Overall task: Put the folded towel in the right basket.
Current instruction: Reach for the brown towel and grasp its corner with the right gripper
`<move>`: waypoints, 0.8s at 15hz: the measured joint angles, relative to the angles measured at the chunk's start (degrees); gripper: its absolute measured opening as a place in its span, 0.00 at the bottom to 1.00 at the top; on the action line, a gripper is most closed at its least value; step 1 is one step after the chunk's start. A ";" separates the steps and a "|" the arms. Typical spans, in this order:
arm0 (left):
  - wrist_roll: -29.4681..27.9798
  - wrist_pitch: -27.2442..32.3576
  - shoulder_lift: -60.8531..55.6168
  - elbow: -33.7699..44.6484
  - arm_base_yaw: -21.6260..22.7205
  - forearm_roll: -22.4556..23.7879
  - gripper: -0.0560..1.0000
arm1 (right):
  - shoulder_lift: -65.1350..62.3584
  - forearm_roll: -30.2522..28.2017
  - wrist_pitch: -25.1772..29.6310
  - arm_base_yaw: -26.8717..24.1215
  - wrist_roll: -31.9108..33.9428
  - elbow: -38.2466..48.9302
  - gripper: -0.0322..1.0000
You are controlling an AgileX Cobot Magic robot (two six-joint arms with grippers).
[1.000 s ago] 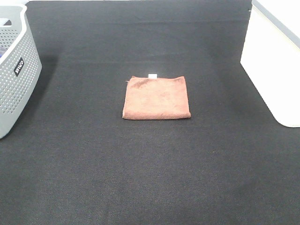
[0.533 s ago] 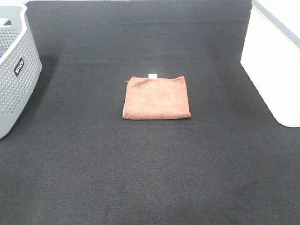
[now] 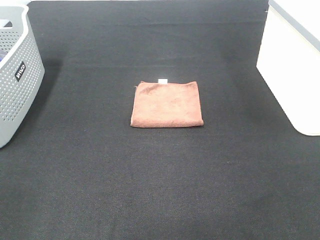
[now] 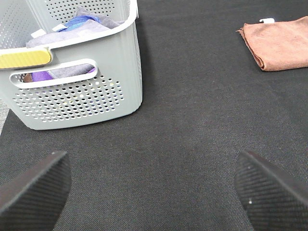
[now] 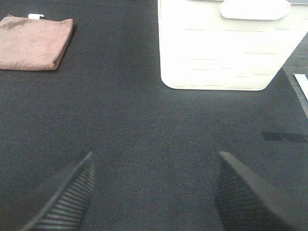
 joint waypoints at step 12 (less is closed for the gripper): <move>0.00 0.00 0.00 0.00 0.00 0.00 0.88 | 0.00 0.00 0.00 0.00 0.00 0.00 0.67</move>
